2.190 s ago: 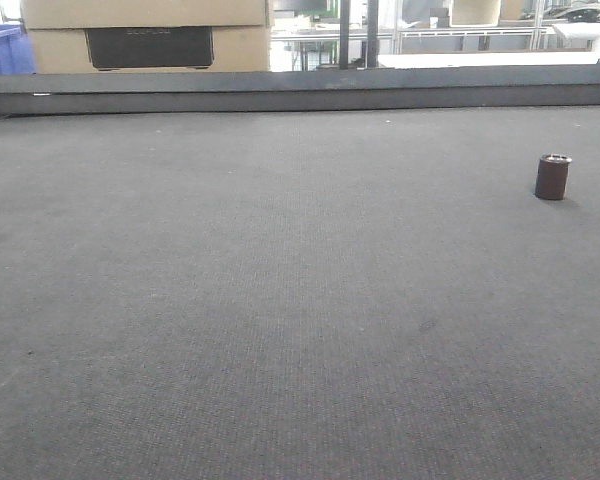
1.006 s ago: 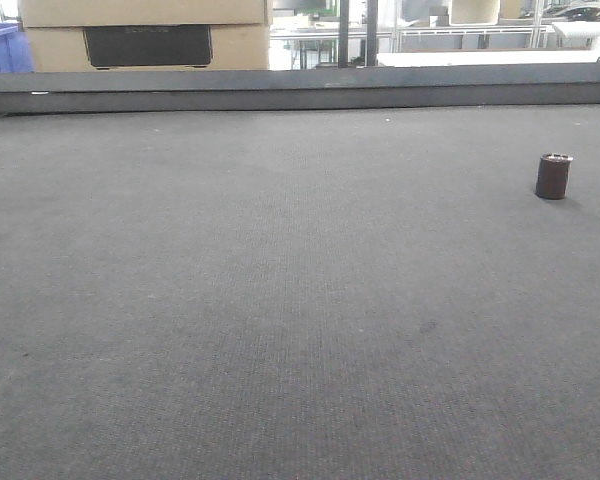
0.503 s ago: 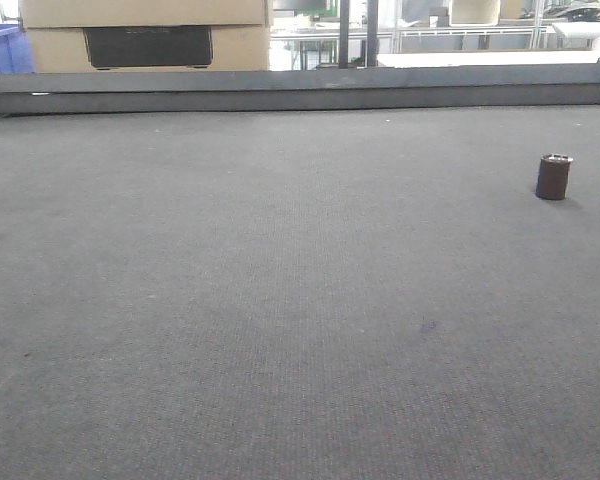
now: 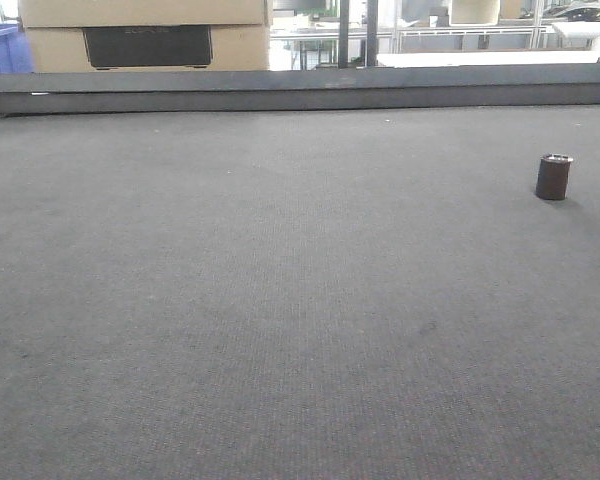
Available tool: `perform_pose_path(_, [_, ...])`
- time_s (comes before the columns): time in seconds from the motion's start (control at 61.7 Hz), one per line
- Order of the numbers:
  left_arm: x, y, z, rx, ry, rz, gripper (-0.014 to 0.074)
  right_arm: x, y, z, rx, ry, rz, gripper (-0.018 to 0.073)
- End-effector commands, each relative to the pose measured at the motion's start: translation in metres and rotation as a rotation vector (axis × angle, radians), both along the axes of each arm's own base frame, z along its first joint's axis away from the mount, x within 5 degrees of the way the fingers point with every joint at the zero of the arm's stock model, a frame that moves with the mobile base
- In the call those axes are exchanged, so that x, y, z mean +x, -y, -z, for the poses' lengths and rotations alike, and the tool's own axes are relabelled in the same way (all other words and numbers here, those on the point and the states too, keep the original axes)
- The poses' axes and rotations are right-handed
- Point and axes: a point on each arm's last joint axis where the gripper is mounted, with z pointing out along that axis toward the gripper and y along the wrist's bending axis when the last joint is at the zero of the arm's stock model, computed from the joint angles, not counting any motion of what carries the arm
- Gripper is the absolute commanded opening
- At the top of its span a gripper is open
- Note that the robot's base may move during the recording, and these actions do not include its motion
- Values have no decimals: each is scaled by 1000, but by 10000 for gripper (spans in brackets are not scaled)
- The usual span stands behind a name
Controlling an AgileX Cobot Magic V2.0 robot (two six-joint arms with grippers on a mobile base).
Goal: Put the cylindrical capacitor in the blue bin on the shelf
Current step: 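Close the right gripper on the brown capacitor and lift it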
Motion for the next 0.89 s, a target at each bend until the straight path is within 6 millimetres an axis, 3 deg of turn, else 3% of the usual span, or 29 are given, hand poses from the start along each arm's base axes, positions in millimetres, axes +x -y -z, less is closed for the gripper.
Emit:
perform_pose_path(0.0, [2, 1, -2, -14, 3, 12, 602, 15, -1, 27, -2, -63, -6, 570])
perform_pose_path(0.178, [2, 1, -2, -15, -1, 13, 602, 36, -8, 91, -28, -38, -23, 570])
perform_pose_path(0.324, [2, 1, -2, -15, -1, 13, 602, 57, -8, 122, -42, -4, -10, 570])
perform_pose_path(0.503, [2, 1, -1, -15, -5, 13, 603, 89, -8, 147, -61, 97, 9, 570])
perform_pose_path(0.73, [2, 1, -1, -15, -5, 13, 603, 138, -10, 180, -70, 53, 12, 570])
perform_pose_path(0.876, [2, 1, -1, -15, -5, 13, 603, 172, -13, 188, -73, 59, 4, 570])
